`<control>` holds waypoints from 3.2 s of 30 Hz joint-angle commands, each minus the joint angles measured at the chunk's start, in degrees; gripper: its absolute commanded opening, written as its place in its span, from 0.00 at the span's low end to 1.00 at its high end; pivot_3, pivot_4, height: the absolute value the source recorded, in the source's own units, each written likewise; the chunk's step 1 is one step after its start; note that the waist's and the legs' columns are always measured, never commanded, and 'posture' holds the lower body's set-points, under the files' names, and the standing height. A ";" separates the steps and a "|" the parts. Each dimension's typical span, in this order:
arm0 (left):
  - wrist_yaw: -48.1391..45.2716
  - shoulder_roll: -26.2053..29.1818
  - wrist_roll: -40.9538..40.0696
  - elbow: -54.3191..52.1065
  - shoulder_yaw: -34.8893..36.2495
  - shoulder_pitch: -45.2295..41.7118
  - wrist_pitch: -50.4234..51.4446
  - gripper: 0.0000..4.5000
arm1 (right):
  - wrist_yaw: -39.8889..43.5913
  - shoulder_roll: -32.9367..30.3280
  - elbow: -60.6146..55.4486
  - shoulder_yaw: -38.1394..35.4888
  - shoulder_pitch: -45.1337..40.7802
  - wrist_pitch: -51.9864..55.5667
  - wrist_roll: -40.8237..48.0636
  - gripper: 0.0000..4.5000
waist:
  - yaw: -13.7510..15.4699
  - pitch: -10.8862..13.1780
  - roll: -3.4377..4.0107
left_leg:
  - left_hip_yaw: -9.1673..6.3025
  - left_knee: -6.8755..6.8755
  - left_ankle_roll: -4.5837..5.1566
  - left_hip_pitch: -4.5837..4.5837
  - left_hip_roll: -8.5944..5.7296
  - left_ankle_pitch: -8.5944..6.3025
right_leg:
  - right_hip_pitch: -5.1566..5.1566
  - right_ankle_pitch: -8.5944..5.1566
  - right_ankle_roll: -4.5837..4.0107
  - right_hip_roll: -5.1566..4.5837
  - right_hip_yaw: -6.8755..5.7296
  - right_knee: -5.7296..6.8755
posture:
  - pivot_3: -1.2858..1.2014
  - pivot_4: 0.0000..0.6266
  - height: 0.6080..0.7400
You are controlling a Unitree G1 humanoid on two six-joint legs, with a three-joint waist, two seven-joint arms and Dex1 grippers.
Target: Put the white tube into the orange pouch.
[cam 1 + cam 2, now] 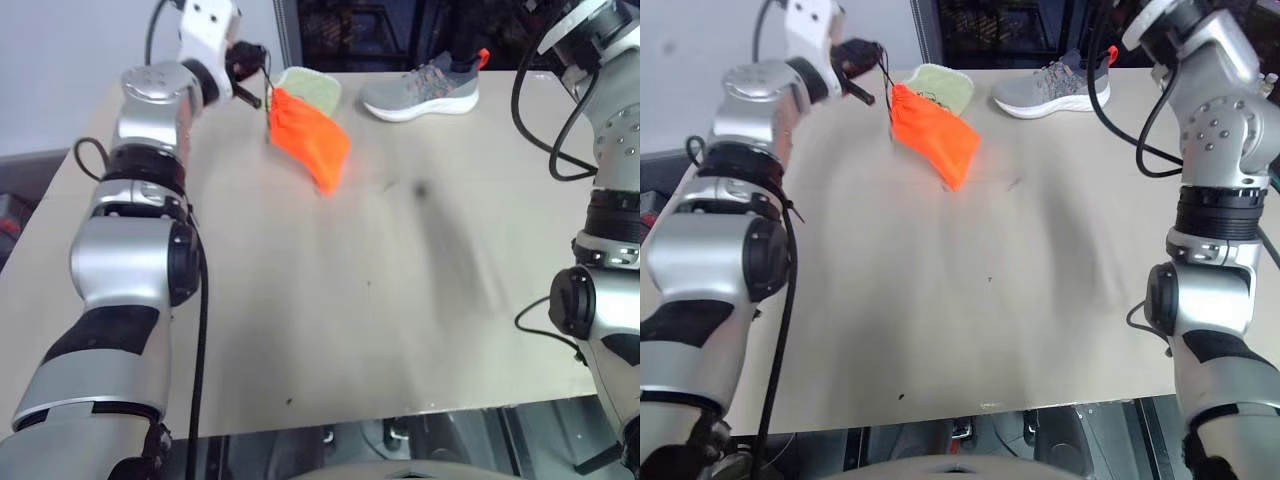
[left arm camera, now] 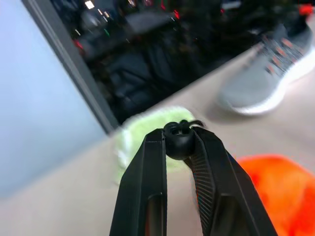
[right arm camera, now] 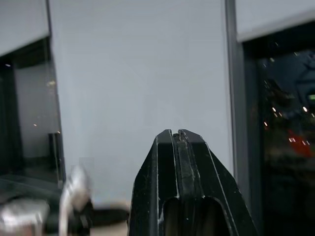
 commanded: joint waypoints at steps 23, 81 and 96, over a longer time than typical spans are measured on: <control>-21.88 -13.35 -5.32 -55.12 -13.79 37.80 18.05 0.60 | -15.87 1.46 -41.40 2.12 42.04 11.07 -1.60 0.26 | -0.52 -0.03 0.05 | -0.19 0.72 0.00 0.20 0.17 0.00 | 0.02 0.01 -0.01 0.14 0.40 0.44 | 0.52 0.24 1.00; -19.57 5.90 -12.96 -56.20 -0.46 53.89 25.70 0.01 | -2.27 15.51 -13.71 31.63 31.52 1.04 -37.41 0.67 | -0.66 -0.28 -0.13 | -0.26 0.73 -0.08 0.22 0.20 0.04 | 0.01 0.00 -0.05 0.10 0.34 0.58 | 0.52 0.24 1.00; -24.92 10.33 -29.85 -66.32 7.06 54.16 43.37 0.01 | 5.90 16.52 2.42 39.78 19.45 -21.89 -49.85 0.67 | -0.80 -0.28 -0.14 | -0.24 0.75 -0.11 0.24 0.21 0.06 | -0.03 0.00 -0.04 0.12 0.40 0.62 | 0.52 0.24 1.00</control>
